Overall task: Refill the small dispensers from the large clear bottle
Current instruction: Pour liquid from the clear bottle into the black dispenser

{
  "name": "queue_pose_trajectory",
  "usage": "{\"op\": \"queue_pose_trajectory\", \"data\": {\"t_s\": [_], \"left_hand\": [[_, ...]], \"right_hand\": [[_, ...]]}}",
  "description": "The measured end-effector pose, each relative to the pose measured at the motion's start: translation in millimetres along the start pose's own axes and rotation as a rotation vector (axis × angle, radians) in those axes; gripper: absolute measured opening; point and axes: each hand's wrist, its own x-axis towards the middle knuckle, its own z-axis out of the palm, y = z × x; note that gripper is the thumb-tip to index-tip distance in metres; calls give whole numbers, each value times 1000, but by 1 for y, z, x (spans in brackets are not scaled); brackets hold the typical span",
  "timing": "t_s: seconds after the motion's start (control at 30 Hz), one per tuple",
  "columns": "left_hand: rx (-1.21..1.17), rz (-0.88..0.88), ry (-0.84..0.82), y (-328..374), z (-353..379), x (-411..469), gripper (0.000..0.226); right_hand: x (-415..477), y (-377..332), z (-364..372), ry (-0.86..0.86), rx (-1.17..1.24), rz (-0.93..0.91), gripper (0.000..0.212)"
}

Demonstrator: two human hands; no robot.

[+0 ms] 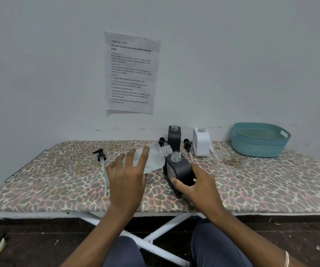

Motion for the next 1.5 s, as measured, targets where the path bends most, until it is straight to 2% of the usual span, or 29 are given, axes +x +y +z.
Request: {"op": "queue_pose_trajectory", "data": {"t_s": [0.13,0.63,0.83,0.97,1.2,1.4,1.5], "left_hand": [[18,11,11,-1,1,0,95],[57,21,-3,3,-1,-1,94],[66,21,-8,4,-5,-1,92],[75,20,-20,5,-6,-1,91],[78,16,-25,5,-8,0,91],[85,19,-7,5,-7,1,92],[89,23,-6,4,-6,1,93]], "right_hand": [[-1,-3,0,-1,-3,-11,30],[-1,-3,1,4,1,-7,40],[0,-1,1,-7,1,-7,34],[-1,-1,1,6,3,3,41],[0,-2,0,-13,-17,5,29],[1,-1,0,-17,-23,10,33],[1,-1,0,-12,-15,14,41]]}}
